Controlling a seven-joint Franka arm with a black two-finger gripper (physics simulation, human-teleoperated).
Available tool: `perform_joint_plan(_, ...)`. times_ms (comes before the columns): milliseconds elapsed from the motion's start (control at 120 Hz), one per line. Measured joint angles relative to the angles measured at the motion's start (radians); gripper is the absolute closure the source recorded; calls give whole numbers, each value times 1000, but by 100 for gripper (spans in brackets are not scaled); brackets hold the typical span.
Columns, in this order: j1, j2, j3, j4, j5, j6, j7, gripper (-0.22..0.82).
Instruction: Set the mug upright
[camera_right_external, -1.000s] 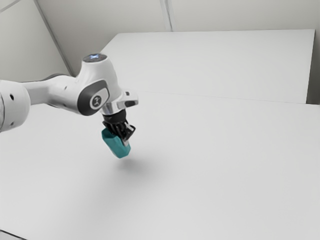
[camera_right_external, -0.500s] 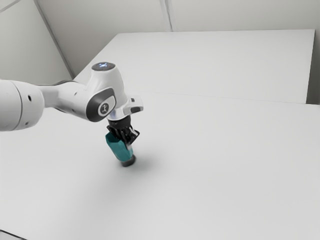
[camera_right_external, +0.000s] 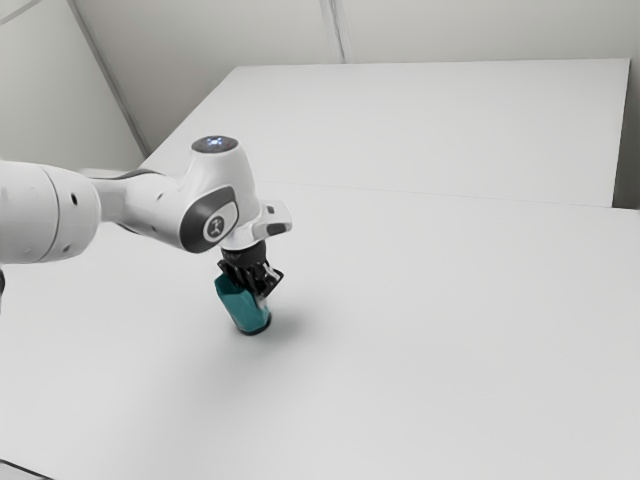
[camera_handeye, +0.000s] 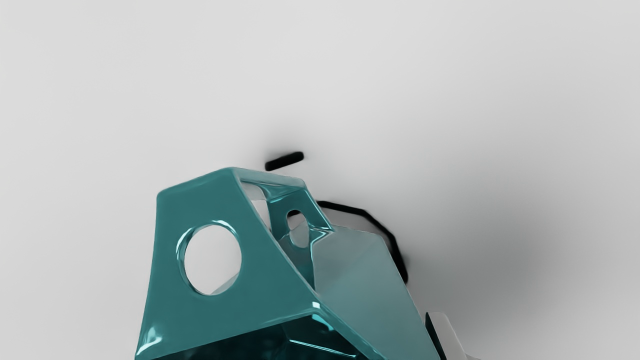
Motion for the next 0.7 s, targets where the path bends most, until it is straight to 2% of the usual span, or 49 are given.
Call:
perform_joint_plan(108,0,1,0,-1,-3,7,-3,75)
perform_joint_plan(542,1,-3,-1,5,-15,14,-2,44)
perform_joint_plan(700,0,-19,-1,10,-15,12,-1,36)
